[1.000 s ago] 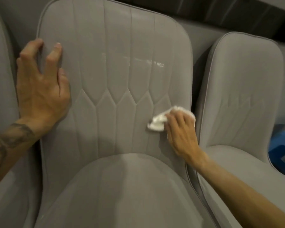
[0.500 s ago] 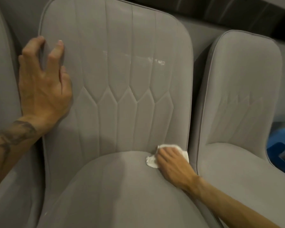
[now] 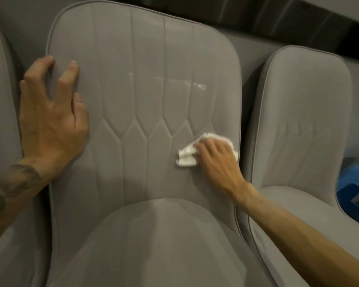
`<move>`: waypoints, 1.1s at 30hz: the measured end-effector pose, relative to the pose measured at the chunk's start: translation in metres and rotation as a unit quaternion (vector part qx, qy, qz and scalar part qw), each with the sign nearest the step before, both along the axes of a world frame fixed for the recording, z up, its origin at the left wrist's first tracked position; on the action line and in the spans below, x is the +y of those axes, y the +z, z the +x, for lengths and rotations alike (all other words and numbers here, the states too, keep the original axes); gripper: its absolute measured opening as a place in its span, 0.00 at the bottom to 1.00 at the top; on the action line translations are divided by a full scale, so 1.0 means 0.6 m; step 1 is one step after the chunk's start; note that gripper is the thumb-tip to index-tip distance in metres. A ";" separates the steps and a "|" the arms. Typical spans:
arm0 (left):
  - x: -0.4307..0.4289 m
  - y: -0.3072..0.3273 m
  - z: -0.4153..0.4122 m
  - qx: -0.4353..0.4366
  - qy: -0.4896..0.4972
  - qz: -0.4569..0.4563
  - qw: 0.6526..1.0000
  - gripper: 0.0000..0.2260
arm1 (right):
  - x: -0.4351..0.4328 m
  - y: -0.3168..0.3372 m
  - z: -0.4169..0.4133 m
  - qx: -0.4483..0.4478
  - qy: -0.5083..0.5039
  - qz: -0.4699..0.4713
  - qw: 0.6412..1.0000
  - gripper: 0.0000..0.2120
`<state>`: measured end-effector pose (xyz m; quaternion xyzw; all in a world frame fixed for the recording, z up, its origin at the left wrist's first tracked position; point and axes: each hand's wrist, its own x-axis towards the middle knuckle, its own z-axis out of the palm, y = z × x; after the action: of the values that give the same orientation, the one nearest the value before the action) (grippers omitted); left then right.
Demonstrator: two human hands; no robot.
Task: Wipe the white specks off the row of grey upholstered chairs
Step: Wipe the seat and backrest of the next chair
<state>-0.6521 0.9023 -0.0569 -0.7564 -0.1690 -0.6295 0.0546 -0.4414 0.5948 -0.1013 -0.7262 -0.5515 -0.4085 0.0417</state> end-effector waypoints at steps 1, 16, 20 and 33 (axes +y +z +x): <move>0.002 0.000 0.001 0.001 0.001 0.003 1.000 0.21 | 0.018 0.030 0.011 0.009 0.000 0.047 0.999 0.11; -0.008 0.004 -0.004 0.018 -0.004 -0.023 1.000 0.21 | 0.124 0.209 0.046 0.014 0.030 0.182 0.983 0.10; -0.010 0.006 -0.003 0.017 0.002 -0.013 1.000 0.21 | 0.166 0.240 0.047 0.051 0.011 0.287 0.957 0.11; -0.013 0.009 -0.004 0.018 -0.001 -0.010 1.000 0.21 | 0.188 0.260 0.052 0.033 0.003 0.325 0.945 0.12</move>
<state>-0.6546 0.8943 -0.0515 -0.7681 -0.1742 -0.6142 0.0494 -0.4102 0.7074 0.0549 -0.6843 -0.3891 -0.5414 0.2951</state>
